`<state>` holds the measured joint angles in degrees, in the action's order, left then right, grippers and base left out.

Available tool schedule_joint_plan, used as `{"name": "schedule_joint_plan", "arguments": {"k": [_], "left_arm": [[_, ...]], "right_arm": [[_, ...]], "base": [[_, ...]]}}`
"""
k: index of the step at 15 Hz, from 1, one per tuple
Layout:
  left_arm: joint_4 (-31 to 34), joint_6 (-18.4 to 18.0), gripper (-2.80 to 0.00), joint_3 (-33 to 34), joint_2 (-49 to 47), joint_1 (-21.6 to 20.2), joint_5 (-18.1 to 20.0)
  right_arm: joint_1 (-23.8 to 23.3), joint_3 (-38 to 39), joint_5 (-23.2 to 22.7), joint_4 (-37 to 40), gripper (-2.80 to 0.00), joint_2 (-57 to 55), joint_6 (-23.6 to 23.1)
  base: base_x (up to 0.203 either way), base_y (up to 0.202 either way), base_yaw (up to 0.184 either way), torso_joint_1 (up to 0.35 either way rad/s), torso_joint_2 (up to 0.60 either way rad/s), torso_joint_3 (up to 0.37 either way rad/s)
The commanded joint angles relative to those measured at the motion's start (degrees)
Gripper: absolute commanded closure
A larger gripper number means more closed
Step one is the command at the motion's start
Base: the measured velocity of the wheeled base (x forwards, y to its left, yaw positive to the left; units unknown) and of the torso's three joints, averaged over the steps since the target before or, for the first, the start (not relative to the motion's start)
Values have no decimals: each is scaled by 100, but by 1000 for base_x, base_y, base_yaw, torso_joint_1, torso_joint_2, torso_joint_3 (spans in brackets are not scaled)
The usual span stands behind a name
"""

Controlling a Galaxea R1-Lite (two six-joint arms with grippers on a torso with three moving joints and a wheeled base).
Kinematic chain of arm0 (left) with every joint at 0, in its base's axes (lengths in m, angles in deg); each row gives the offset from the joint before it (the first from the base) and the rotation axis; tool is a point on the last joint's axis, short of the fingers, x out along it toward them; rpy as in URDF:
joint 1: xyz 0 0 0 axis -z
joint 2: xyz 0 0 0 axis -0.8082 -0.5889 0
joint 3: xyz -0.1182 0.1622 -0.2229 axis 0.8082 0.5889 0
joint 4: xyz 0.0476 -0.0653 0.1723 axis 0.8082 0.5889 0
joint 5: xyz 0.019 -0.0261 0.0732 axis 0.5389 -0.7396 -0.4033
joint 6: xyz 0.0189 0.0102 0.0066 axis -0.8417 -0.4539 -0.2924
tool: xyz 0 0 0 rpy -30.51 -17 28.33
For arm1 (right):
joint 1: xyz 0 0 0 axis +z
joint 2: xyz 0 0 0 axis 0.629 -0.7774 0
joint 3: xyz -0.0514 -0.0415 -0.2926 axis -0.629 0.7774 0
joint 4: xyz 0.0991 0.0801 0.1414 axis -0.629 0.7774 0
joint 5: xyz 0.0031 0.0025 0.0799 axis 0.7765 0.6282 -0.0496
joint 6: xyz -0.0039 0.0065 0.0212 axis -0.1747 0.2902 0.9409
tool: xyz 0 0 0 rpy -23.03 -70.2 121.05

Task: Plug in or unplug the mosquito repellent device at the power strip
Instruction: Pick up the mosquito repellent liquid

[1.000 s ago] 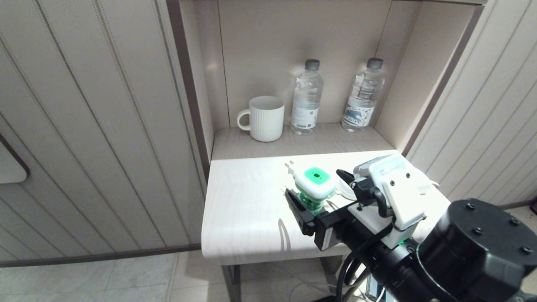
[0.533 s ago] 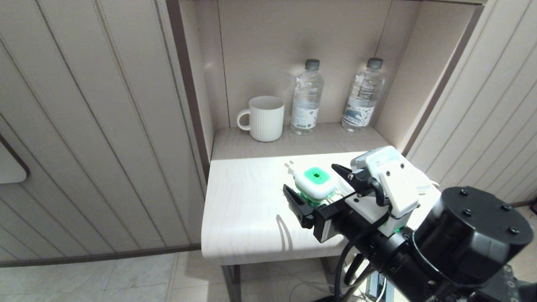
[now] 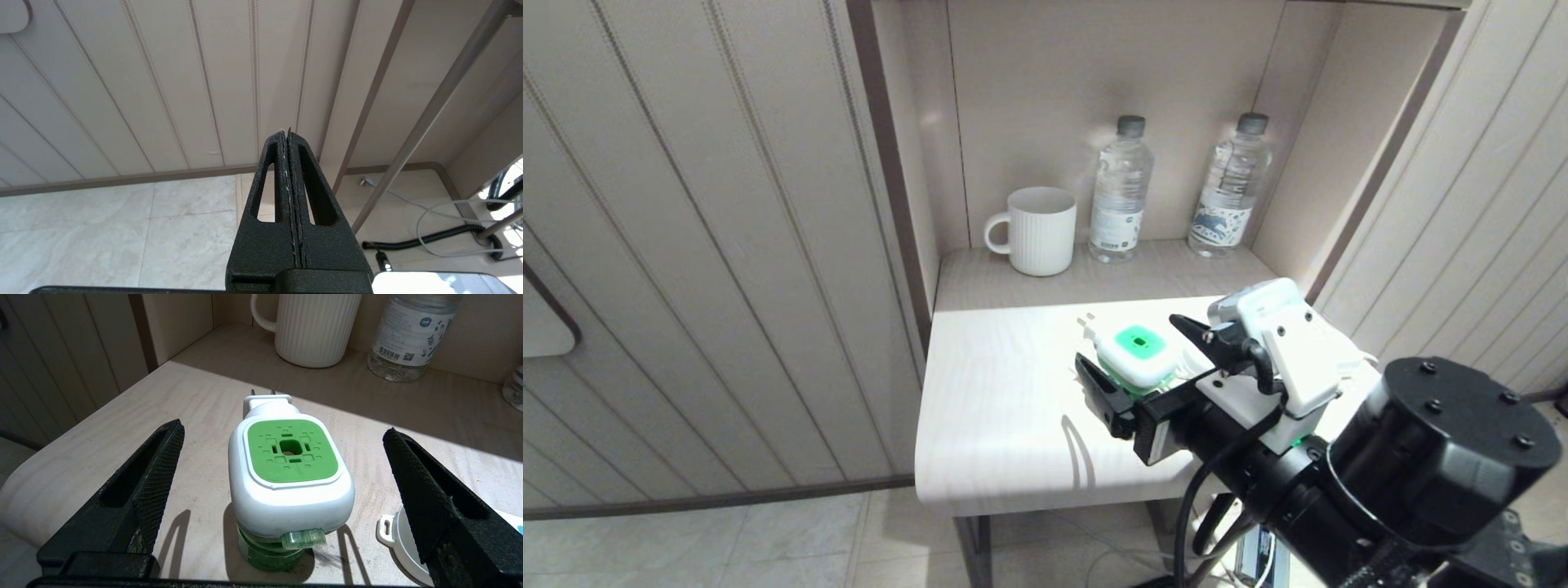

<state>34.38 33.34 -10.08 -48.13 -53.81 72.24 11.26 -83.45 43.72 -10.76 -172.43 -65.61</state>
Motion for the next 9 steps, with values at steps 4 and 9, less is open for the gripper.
{"name": "schedule_joint_plan", "arguments": {"k": [4,9], "left_arm": [[9,-2,0,-2,-4,-2,0],[2,-2,0,-2,-4,-2,0]], "right_arm": [[1,-152,16,-26,-280,-101,-19],[-14,-419,24,99,-280,-214,-129]], "base": [[0,0,0,0,0,0],[0,0,0,0,0,0]]}}
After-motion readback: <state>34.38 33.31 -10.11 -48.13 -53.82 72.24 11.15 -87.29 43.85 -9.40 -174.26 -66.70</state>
